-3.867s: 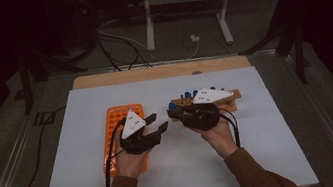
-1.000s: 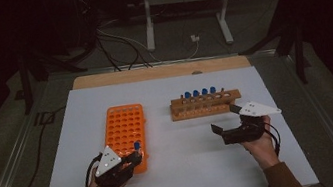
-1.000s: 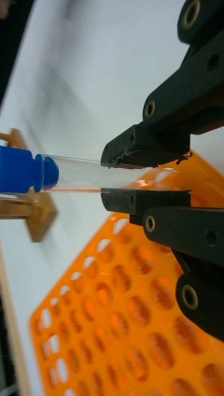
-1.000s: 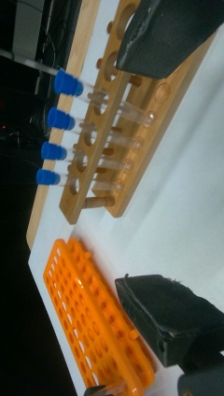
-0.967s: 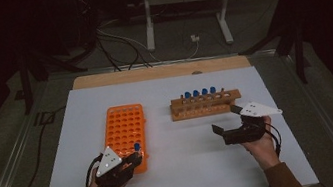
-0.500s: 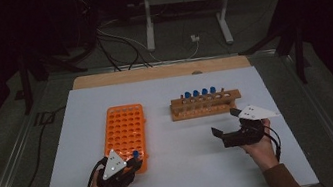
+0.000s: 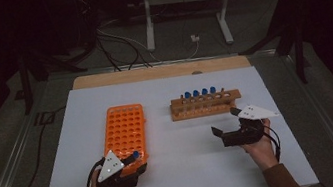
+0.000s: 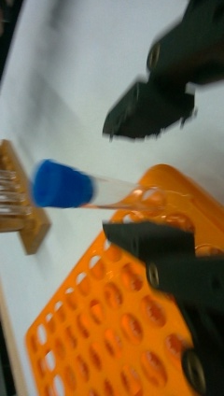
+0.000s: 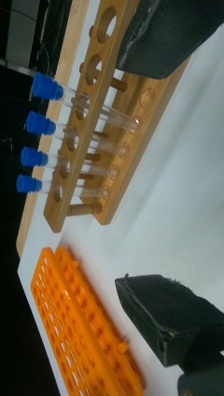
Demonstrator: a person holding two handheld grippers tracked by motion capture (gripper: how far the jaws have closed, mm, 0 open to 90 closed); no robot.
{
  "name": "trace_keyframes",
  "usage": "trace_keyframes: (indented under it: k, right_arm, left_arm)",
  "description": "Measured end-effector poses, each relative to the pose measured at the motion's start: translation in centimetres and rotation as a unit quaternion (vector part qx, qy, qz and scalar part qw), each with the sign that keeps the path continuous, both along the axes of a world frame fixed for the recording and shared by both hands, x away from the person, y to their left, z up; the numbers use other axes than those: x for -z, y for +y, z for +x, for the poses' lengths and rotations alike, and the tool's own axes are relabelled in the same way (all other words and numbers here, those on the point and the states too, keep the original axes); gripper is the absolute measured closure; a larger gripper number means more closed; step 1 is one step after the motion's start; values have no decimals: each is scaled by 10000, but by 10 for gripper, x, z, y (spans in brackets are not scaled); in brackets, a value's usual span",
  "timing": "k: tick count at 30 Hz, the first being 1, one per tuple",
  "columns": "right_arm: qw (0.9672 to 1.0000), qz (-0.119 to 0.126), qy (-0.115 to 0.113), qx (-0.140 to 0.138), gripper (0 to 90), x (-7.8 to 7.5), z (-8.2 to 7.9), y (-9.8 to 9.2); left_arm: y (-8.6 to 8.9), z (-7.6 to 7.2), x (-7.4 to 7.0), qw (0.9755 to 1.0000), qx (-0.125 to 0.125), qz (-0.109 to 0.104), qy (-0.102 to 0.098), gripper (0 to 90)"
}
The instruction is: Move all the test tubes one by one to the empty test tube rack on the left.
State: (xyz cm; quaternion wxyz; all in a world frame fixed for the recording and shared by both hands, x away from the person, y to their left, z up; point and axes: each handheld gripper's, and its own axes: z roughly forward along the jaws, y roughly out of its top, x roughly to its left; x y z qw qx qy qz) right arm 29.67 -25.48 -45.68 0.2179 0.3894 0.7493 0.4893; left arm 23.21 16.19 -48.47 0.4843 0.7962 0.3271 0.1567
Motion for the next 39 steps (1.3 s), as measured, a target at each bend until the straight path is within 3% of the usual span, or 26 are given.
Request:
trace_keyframes:
  k: [1, 3, 4, 5, 9, 11, 14, 17, 25, 34, 39]
  right_arm:
    - [10000, 1, -12, 42, 2, -1, 1, -1]
    - [10000, 11, -10, 56, 3, -2, 2, -2]
    - [9999, 27, -35, 117, 3, -4, 4, -4]
    - [9999, 27, -35, 117, 3, -4, 4, -4]
    - [9997, 58, -46, 221, 2, -7, 11, -5]
    - [9996, 63, -33, 265, 3, -9, 16, -6]
    - [9995, 6, -16, 303, 3, -12, 23, -4]
    - [9994, -67, -5, 342, 4, -14, 31, -2]
    - [9986, -94, 108, 507, 44, -17, 56, -1]
    - [9965, -199, 367, 720, 128, -6, 82, 2]
    - [9953, -90, 486, 835, 167, 2, 90, -1]
  left_arm:
    - [0, 0, -1, 10000, -79, -51, -18, 355]
    - [2, 0, -4, 9997, -222, -88, -79, 313]
    - [3, 0, -5, 9995, -292, -131, -85, 217]
    - [4, 1, -6, 9992, -339, -190, -68, 217]
    - [11, 3, -10, 9975, -622, -309, -98, 58]
    - [15, 2, -12, 9960, -804, -361, -176, 20]
    - [24, 2, -16, 9927, -1030, -552, -309, 17]
    - [32, 2, -18, 9891, -1296, -570, -398, 33]
    - [47, 5, -16, 9837, -1579, -808, -279, 8]
    - [47, 6, -10, 9815, -1733, -792, -184, 8]
    - [48, 7, -8, 9814, -1746, -792, -130, 8]
